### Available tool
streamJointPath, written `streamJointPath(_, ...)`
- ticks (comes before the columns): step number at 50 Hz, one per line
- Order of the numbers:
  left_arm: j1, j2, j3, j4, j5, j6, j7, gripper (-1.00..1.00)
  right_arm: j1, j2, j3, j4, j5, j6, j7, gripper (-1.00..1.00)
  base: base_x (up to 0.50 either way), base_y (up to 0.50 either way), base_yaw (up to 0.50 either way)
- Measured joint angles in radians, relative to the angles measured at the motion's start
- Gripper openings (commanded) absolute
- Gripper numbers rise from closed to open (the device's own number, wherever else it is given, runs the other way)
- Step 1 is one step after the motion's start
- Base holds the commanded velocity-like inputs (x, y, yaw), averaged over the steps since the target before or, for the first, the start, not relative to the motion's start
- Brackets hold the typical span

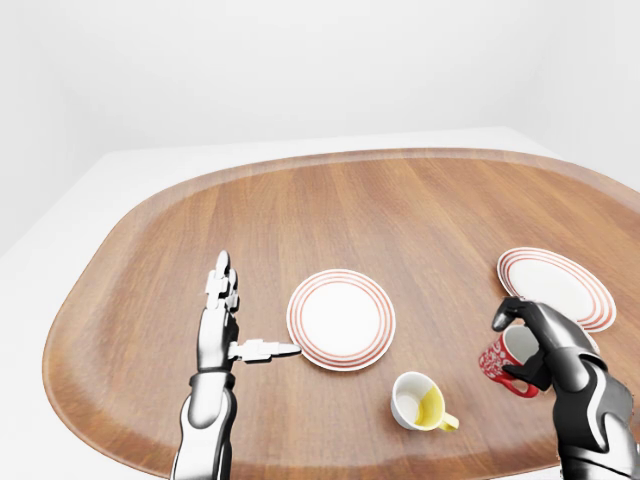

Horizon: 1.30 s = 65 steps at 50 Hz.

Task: Put the red mug on the left plate.

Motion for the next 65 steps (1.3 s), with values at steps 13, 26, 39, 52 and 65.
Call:
streamJointPath(13,0.000,0.001,0.005,0.003,-0.004,0.000,-0.003,1.00,-0.566,-0.097,0.294,0.554,-0.058,0.000,-0.150,-1.00,0.00,0.00,0.00)
streamJointPath(26,-0.001,0.001,0.007,0.006,-0.007,0.000,-0.006,1.00,-0.993,0.003,0.479,1.103,-0.101,0.000,-0.338,-1.00,0.00,0.00,0.00)
streamJointPath(39,-0.007,0.002,0.008,0.015,-0.007,0.000,-0.009,1.00,-1.150,0.136,0.530,1.296,-0.159,-0.013,-0.385,-1.00,0.00,0.00,0.00)
streamJointPath(52,-0.012,0.004,0.016,0.025,-0.014,0.000,-0.014,1.00,-1.200,0.234,0.522,1.355,-0.173,-0.083,-0.447,-1.00,0.00,0.00,0.00)
streamJointPath(65,-0.016,0.005,0.027,0.037,-0.023,0.000,-0.019,1.00,-1.202,0.287,0.506,1.373,-0.164,-0.146,-0.521,-1.00,0.00,0.00,0.00)
